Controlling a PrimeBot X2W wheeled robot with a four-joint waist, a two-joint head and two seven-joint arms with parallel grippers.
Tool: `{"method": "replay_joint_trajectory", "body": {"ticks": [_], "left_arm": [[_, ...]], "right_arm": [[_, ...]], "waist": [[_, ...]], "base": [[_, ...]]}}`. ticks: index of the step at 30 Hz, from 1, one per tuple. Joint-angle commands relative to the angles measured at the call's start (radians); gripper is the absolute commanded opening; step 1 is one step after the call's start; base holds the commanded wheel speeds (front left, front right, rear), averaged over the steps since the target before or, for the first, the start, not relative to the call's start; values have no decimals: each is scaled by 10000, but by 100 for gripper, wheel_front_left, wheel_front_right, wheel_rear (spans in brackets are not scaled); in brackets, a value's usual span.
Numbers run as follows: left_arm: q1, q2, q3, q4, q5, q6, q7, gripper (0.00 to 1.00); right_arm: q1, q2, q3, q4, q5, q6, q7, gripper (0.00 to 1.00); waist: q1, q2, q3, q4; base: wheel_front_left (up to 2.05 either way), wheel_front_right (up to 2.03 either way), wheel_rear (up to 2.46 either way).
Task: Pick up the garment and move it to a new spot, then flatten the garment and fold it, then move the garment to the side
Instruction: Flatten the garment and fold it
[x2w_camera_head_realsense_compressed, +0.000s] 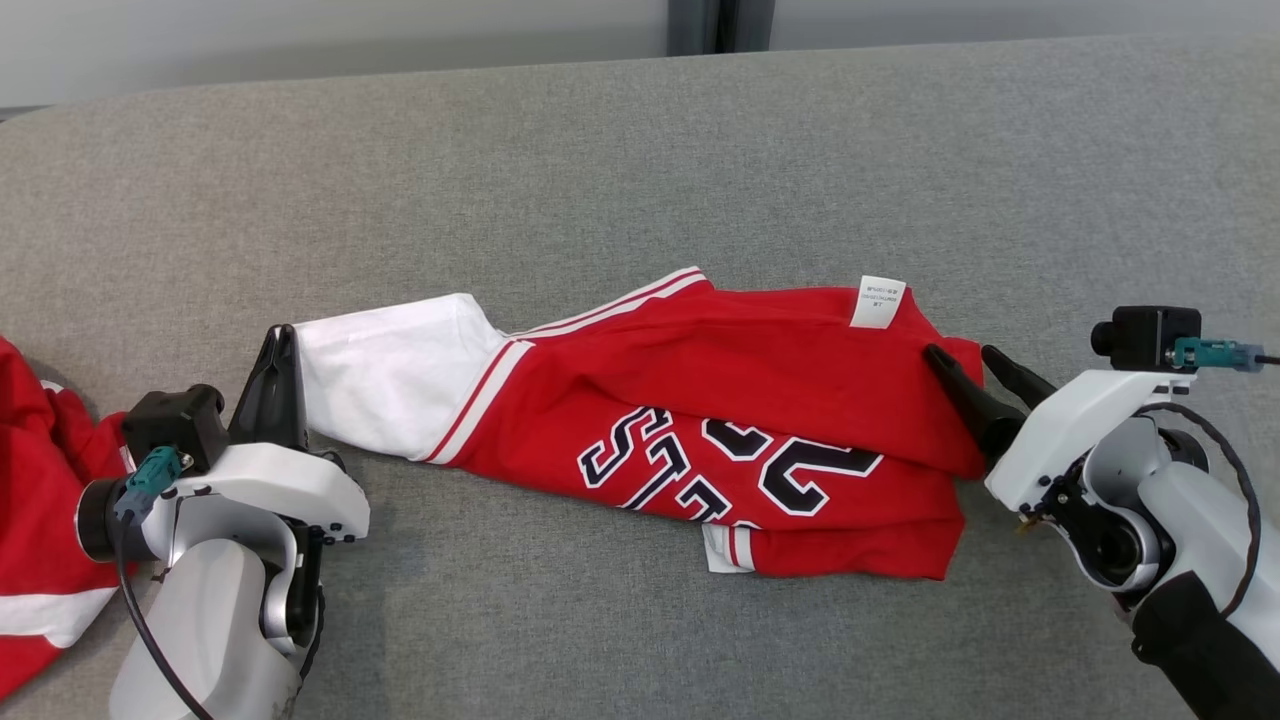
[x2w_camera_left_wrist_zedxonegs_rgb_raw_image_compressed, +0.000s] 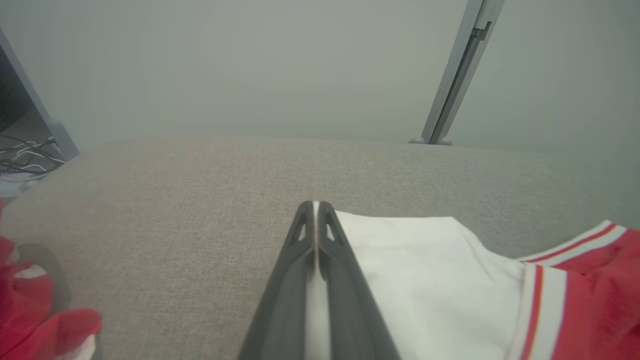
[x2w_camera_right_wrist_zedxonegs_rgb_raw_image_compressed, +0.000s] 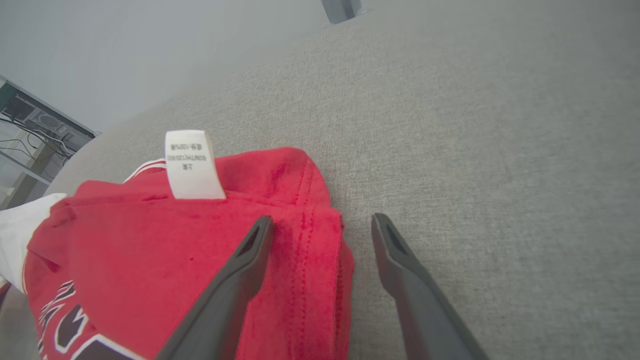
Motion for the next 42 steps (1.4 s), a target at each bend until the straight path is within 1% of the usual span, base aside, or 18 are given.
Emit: {"method": "replay_joint_trajectory", "body": {"ticks": [1, 5, 6, 7, 8, 9, 11, 14, 17, 20, 24, 29, 33, 36, 38, 42], "left_arm": [[60, 104, -3, -118, 43, 61, 41, 0], [164, 125, -41, -341, 18, 133, 155, 0], [175, 132, -53, -386, 15, 153, 183, 0], [185, 138, -63, -427, 5, 133, 192, 0], [195, 144, -69, -457, -5, 147, 220, 0], [209, 149, -84, -479, -12, 155, 249, 0], [220, 174, -84, -546, -34, 181, 273, 0], [180, 239, -40, -721, -80, 216, 235, 0], [157, 288, 7, -896, -134, 124, 139, 0], [-4, 401, 140, -1325, -181, 7, -53, 0], [-140, 535, 403, -2342, -219, -186, -233, 0], [-558, 797, 763, -3636, -174, -480, -288, 0], [-1045, 1075, 941, -4371, -218, -777, -290, 0], [-1446, 1264, 953, -4687, -380, -983, -151, 0], [-1741, 1509, 826, -4864, -402, -1174, 90, 0], [-2407, 1888, 628, -4978, -422, -1353, 532, 0]], "right_arm": [[-149, -139, 111, 74, 177, 21, 120, 100], [-463, -324, 560, 221, 575, 21, 262, 100], [-530, -352, 673, 241, 603, 21, 259, 90], [-602, -364, 773, 284, 674, 21, 190, 45], [-687, -400, 900, 345, 635, 21, 92, 12], [-747, -396, 974, 416, 644, 21, -18, 0], [-825, -343, 1170, 432, 784, 21, -165, 0], [-1045, -469, 1390, 272, 830, 21, -613, 0], [-1171, -645, 1557, 89, 642, 21, -1167, 0], [-1339, -873, 1689, -125, 497, 21, -2057, 0], [-1605, -1271, 1738, -458, 295, 21, -2731, 0], [-1847, -1693, 1421, -922, -73, 19, -2977, 0], [-2002, -1848, 674, -1404, -564, 12, -2983, 0], [-2053, -1950, 199, -1689, -923, 12, -2978, 0], [-2247, -2047, 32, -1764, -1148, 12, -2980, 0], [-2765, -2267, 149, -1591, -1532, 12, -2981, 0]], "waist": [[0, -1, 33, 28], [0, -1, 89, 101], [0, -1, 99, 119], [0, -1, 107, 133], [0, -1, 111, 146], [0, -1, 111, 159], [0, -1, 106, 166], [0, -1, 96, 138], [0, -1, 76, 114], [0, -1, -16, 58], [0, -1, -245, -20], [0, -1, -639, -134], [0, -1, -1029, -264], [0, -1, -1378, -343], [0, -1, -1573, -388], [0, -1, -1886, -407]], "base": [[0, 0, 0], [0, 0, 0], [0, 0, 0], [0, 0, 0], [0, 0, 0], [0, 0, 0], [0, 0, 0], [0, 0, 0], [0, 0, 0], [0, 0, 0], [0, 0, 0], [0, 0, 0], [0, 0, 0], [0, 0, 0], [0, 0, 0], [0, 0, 0]]}}
